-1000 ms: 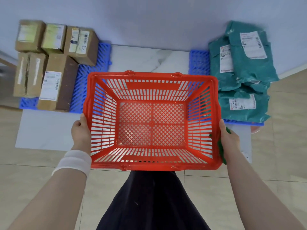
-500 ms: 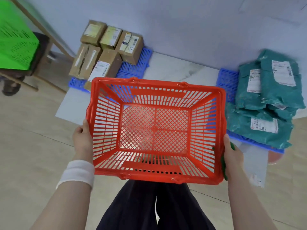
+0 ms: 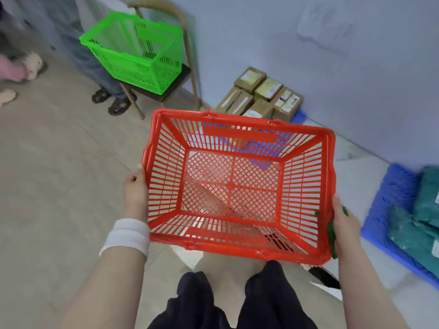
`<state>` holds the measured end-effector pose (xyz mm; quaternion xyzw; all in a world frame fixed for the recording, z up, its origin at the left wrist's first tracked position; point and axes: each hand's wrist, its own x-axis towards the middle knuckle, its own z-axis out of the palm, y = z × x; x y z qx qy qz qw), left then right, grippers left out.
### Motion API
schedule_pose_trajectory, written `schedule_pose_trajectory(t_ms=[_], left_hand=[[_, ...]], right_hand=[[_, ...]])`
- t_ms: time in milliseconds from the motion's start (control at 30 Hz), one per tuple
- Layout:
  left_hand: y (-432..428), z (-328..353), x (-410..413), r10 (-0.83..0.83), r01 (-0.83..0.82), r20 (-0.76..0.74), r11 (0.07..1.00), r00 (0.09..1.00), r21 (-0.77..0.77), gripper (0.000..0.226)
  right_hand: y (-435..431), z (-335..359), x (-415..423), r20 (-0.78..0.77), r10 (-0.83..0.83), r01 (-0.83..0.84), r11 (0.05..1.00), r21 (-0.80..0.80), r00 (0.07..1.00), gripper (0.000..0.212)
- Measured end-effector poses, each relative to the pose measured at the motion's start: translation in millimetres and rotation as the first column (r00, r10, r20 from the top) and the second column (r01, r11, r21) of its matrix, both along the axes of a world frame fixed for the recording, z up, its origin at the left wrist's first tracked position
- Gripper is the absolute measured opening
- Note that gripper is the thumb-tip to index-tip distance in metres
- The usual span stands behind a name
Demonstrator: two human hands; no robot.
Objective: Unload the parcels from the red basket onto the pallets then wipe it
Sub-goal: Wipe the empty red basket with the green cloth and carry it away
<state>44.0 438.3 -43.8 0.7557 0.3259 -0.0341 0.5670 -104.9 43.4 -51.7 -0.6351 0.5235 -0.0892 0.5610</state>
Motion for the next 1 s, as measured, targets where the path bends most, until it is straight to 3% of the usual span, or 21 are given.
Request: schedule_pose_trajectory(t_ms=[300, 467, 600, 800, 1000], left_hand=[[167, 27, 47, 0.151, -0.152, 0.046, 0.988, 0.987, 0.011, 0.045], [216, 44, 109, 0.158, -0.152, 0.099, 0.986, 0.982, -0.070, 0.057], [238, 62, 175, 0.197, -0.181, 0.177, 0.978, 0.964, -0.104, 0.045], [286, 88, 263, 0.200, -0.204, 0.287, 0.979, 0.937, -0.017, 0.048], [329, 100, 353, 0.198, -0.205, 0.324, 0.979, 0.925, -0.015, 0.044]], right_hand=[[146, 20, 87, 0.035, 0.077, -0.075, 0.995, -0.059, 0.996, 0.052], [188, 41, 161, 0.078, 0.116, -0.103, 0.984, -0.146, 0.990, 0.053], [218, 64, 232, 0.131, 0.150, -0.116, 0.965, -0.237, 0.980, 0.049], [257, 81, 319, 0.252, 0.098, -0.076, 0.993, -0.095, 0.963, 0.056], [311, 100, 398, 0.361, 0.046, -0.003, 0.993, -0.117, 0.931, 0.040]])
